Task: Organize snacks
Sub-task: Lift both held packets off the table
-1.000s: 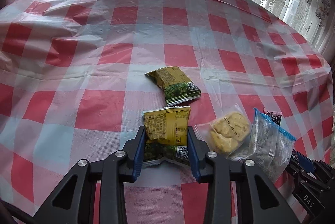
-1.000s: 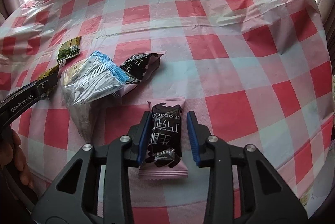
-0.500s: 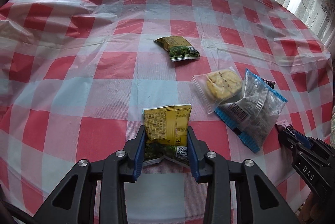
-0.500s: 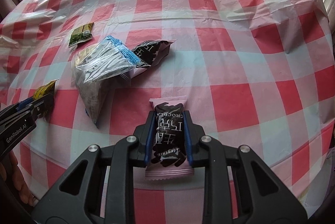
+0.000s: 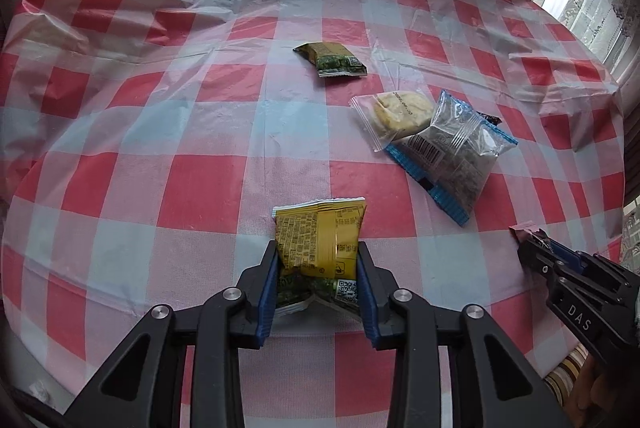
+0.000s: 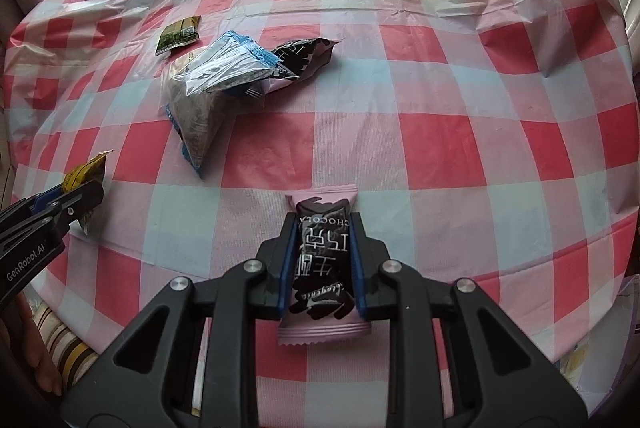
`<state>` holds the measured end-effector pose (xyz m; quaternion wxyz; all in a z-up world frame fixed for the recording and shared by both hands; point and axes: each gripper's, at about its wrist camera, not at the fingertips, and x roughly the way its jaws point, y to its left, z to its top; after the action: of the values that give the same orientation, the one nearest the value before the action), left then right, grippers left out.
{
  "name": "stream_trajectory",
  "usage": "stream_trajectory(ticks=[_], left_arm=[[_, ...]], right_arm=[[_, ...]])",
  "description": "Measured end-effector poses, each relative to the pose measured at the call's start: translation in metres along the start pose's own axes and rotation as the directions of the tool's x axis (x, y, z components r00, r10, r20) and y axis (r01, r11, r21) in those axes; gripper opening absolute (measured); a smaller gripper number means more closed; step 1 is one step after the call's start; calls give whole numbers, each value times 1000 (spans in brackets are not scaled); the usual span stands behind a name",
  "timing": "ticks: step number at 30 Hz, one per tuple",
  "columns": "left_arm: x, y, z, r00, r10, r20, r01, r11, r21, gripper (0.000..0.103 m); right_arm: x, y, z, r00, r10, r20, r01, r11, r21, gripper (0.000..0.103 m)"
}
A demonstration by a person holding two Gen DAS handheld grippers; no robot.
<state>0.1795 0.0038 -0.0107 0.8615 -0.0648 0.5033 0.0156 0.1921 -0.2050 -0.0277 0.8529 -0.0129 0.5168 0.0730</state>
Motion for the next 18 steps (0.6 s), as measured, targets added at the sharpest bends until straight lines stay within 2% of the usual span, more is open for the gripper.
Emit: stream_trajectory(ticks=[7,18], left_arm=[[-20,-30,-11,1000,-13,26,11,998,65,36],[-43,-95,-31,995,-96,21,90,977,192,36]], right_arm=[[-22,-12,-13,1000,10,25,-10,1000,18,27],[-66,-65,-46,998,0,66,-5,996,85,27]])
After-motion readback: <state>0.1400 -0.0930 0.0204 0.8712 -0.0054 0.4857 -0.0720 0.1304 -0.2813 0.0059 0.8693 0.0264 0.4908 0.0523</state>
